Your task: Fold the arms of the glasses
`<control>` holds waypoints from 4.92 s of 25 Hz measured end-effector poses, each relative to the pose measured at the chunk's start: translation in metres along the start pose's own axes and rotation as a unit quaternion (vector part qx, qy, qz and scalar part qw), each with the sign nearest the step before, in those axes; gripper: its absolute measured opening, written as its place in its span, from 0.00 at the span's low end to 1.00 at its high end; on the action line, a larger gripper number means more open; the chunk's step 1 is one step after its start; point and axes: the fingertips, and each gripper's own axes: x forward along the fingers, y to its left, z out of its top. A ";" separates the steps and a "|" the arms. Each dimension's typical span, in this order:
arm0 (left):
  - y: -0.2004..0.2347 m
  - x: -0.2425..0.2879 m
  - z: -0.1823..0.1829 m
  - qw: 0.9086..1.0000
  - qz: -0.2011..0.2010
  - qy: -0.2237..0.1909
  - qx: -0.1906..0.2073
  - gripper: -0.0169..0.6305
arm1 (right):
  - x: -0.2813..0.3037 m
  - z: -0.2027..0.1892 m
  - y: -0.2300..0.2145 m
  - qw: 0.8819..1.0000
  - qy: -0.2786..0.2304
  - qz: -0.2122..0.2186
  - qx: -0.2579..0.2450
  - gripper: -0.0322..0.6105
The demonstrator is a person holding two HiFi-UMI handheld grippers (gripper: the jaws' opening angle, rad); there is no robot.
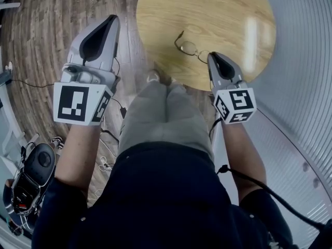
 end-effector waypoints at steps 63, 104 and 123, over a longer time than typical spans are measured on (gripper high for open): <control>0.078 -0.048 -0.044 0.997 0.068 0.026 -0.038 0.03 | 0.131 -0.036 0.032 0.990 0.136 0.019 -0.008 0.13; 0.055 -0.034 -0.010 0.998 0.070 0.007 -0.006 0.03 | 0.096 0.063 0.032 0.998 -0.020 0.059 -0.022 0.16; 0.050 -0.008 0.000 1.000 0.029 0.004 -0.010 0.03 | 0.085 0.072 0.036 0.998 -0.010 0.058 -0.015 0.15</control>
